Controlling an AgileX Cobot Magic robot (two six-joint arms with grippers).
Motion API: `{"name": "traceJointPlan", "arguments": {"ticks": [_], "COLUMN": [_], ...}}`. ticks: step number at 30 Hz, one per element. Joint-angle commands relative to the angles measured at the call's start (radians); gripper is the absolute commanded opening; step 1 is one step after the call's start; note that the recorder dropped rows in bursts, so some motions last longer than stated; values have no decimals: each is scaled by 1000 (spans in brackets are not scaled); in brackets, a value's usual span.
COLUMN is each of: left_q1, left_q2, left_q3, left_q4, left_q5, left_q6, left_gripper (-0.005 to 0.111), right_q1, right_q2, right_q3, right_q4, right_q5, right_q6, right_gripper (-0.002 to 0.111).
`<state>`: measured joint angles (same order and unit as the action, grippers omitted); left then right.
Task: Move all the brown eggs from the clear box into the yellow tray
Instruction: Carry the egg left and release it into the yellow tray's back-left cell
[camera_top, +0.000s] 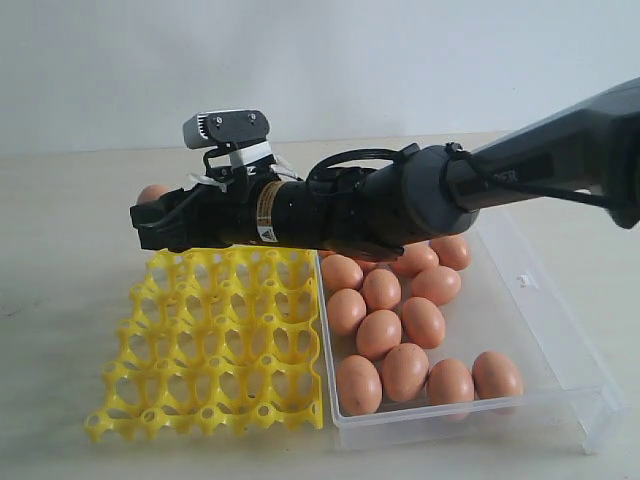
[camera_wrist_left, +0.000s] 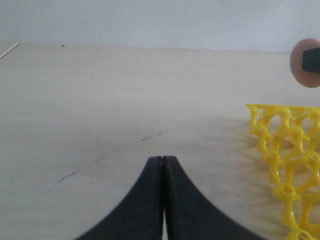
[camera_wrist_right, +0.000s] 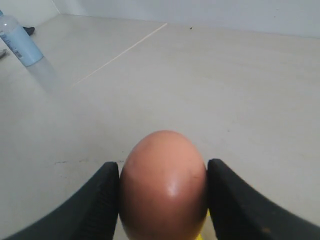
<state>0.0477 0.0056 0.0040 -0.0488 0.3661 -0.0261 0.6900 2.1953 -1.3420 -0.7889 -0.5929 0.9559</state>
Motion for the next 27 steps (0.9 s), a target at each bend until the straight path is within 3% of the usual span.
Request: {"name": "traceJointPlan", "arguments": {"ticks": [1,5,14,27], "left_q1": [-6,-6,-6,-6], "left_q2": [-6,-6,-6,-6], "left_q3": [-4,-4,-4,-4], "left_q4": [-6,-6,-6,-6], "left_q5": [-10,-10,-10,-10], "left_q6": [-4,-4,-4,-4], "left_gripper": [0,0,0,0], "right_q1": [7,7,7,7], "right_q2": [34,65,132,142], "right_q3": [-31,-38,-95,-105], "right_q4": [-34,-34,-114,-100], "right_q5": [-18,-40,-50,-5], "right_q6": [40,42,146,56], "right_gripper": [0,3,26,51]}}
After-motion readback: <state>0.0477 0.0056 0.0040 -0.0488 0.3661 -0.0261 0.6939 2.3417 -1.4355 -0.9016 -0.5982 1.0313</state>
